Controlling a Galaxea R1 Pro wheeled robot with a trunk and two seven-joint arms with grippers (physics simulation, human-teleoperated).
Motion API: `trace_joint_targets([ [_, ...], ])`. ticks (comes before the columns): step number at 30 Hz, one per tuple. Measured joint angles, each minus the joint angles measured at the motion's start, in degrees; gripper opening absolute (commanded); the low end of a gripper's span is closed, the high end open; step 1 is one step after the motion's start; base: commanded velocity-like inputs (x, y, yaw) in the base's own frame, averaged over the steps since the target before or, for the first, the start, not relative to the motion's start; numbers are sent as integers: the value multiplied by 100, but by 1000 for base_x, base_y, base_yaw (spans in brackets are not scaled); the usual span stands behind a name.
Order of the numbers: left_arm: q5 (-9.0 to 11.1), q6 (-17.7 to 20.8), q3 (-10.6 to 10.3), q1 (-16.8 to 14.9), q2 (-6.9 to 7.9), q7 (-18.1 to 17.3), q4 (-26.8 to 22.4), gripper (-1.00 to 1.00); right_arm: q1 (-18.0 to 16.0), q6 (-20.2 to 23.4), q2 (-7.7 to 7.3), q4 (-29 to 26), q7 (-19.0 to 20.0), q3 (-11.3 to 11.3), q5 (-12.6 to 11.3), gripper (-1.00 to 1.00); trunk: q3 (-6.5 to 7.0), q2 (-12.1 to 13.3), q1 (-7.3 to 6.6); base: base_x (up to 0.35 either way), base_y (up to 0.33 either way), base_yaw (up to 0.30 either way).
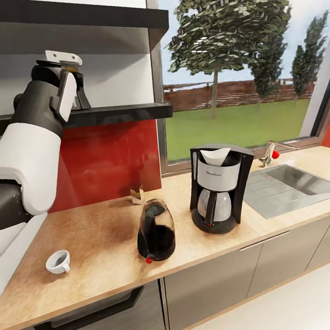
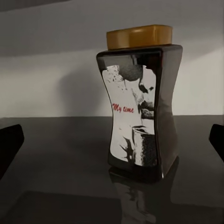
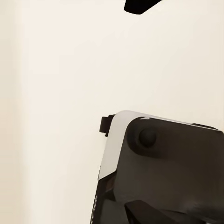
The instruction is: Set up a coffee station on the kitchen countertop: keep the coffee maker on the countertop, move the bottle of coffee from the kitchen shelf to the counter next to the coffee maker, place a paper coffee filter on top of the coffee maker, put the saucer next to the coffee maker with the coffee cup on the saucer, and place the electric kettle next to the coffee maker.
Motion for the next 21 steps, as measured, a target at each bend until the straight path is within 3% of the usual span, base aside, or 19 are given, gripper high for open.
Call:
trace_joint_targets([
  [10, -29, 2, 15, 0, 7, 88, -2, 100, 0, 0, -1, 0, 0, -1, 0, 100, 0, 0, -1, 132, 28, 0],
  [21, -30, 0, 7, 0, 6, 95, 7, 100, 0, -1, -6, 1, 0, 0, 0, 100, 0, 0, 0, 24, 6, 0],
])
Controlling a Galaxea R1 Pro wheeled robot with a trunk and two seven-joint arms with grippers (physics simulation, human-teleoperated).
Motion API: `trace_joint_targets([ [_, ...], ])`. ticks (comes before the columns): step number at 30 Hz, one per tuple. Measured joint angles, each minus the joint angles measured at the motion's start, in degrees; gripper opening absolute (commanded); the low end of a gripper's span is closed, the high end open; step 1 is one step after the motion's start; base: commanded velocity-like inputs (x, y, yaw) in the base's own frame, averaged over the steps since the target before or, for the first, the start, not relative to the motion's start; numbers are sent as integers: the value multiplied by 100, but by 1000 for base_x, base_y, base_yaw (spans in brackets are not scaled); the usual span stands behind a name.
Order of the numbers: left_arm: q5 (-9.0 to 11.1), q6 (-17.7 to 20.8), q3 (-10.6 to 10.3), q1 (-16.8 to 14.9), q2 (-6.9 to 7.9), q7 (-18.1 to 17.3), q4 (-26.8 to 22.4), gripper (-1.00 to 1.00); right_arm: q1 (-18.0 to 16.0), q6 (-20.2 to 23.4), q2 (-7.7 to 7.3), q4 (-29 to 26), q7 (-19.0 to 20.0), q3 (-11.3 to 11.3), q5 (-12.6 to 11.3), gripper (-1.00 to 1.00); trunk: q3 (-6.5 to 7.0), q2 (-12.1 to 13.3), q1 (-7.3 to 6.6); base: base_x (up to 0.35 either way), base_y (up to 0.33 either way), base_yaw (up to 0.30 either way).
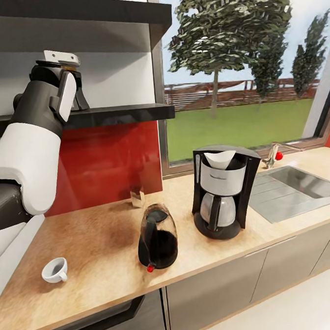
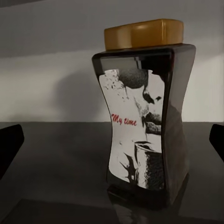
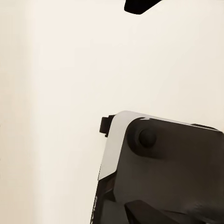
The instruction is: Set up a coffee station on the kitchen countertop: keep the coffee maker on the countertop, move the bottle of coffee from the kitchen shelf to the counter next to the coffee maker, place a paper coffee filter on top of the coffee maker, put the saucer next to the coffee maker with the coffee cup on the saucer, and place the electric kettle next to the coffee maker.
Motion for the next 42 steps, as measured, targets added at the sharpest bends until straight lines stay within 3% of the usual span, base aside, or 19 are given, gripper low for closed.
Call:
trace_joint_targets([
  [26, 7, -9, 31, 12, 77, 9, 49, 100, 1, 0, -9, -2, 0, -2, 0, 100, 0, 0, -1, 83, 30, 0],
  [42, 6, -18, 53, 174, 79, 17, 44, 100, 5, 0, -16, 1, 0, -2, 0, 100, 0, 0, -1, 51, 1, 0],
])
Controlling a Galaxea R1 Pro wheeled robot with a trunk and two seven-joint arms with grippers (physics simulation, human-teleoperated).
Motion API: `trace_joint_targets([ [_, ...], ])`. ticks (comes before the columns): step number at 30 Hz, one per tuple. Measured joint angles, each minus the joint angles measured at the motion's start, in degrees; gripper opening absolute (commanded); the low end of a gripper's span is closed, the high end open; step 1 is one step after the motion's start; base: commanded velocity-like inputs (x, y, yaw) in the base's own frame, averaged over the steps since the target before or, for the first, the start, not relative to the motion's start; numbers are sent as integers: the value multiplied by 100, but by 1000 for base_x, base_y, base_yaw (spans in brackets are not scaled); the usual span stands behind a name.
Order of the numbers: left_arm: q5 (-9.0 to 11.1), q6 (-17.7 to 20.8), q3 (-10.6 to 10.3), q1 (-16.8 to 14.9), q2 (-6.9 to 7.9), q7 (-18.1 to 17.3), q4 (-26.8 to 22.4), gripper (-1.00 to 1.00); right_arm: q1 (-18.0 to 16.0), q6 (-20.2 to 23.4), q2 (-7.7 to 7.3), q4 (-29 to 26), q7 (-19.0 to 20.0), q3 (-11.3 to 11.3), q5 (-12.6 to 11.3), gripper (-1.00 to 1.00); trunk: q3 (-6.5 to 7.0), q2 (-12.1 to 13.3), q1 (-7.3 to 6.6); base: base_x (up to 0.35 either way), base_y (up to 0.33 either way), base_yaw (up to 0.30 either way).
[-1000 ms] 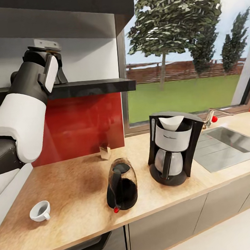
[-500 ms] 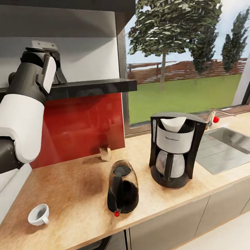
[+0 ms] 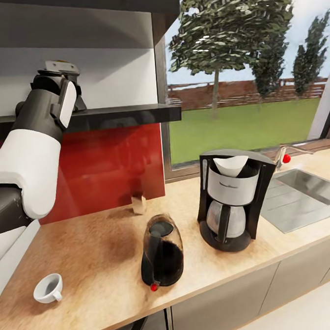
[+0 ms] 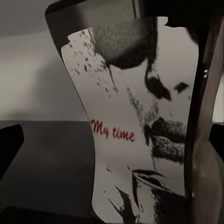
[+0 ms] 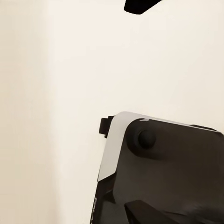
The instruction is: Set up a coffee station on the kitchen countertop: keep the coffee maker on the countertop, move the bottle of coffee from the kitchen shelf to the counter next to the coffee maker, place a paper coffee filter on top of the coffee maker, put the saucer next to the coffee maker with the coffee cup on the saucer, and place the electric kettle next to the coffee maker.
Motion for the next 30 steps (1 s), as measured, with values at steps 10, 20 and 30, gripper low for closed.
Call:
trace_joint_targets([
  [10, 1, -8, 10, 180, 0, 4, -13, 100, 1, 0, 1, 1, 0, 0, 0, 100, 0, 0, 1, 8, 0, 0],
  [20, 12, -1, 24, 228, 0, -1, 8, 100, 8, 0, 0, 1, 0, 0, 0, 100, 0, 0, 1, 0, 0, 0],
  [30, 21, -6, 25, 239, 4, -60, 0, 100, 22, 0, -1, -1, 0, 0, 0, 100, 0, 0, 1, 6, 0, 0],
])
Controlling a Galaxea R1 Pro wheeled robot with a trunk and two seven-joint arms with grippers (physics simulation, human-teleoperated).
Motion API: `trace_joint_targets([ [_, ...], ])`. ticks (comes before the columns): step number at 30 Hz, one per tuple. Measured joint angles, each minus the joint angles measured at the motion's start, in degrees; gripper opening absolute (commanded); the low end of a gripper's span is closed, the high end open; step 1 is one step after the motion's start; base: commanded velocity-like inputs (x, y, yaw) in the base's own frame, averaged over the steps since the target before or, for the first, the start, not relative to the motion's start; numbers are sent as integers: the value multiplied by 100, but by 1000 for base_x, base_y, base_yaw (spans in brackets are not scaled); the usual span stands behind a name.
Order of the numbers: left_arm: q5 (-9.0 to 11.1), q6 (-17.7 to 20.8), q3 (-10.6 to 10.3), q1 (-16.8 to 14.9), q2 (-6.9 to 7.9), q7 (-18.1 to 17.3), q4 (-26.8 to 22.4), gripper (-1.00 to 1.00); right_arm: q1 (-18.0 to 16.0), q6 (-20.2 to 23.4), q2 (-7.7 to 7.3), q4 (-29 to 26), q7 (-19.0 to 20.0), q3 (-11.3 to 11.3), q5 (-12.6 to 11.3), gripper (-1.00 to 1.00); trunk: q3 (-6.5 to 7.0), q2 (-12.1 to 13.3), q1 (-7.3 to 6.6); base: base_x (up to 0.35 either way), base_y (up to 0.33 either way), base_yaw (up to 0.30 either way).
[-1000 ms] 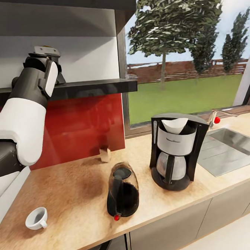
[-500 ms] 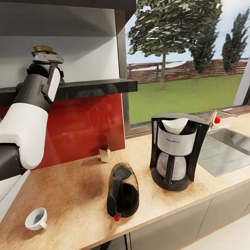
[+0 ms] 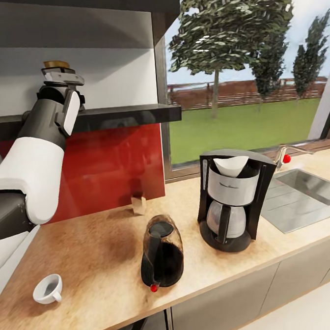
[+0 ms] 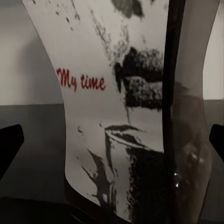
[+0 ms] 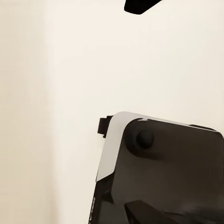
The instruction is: Set up a coffee station on the kitchen countertop: keep the coffee maker on the countertop, move the bottle of coffee from the kitchen shelf to the counter next to the coffee maker, place a paper coffee filter on top of the coffee maker, put the saucer next to the coffee maker with the coffee cup on the saucer, and place the electric kettle next to the coffee maker.
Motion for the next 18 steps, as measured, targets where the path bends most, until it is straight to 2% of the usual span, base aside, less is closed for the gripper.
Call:
trace_joint_targets([
  [6, -7, -2, -4, 0, -3, 3, -4, 100, 8, 0, 1, 0, 0, 0, 0, 100, 0, 1, -1, 179, 0, 0],
  [18, -7, -5, -10, 0, -4, -9, -7, 100, 9, 0, 0, 1, 0, 0, 0, 100, 0, 0, 0, 18, 0, 0],
])
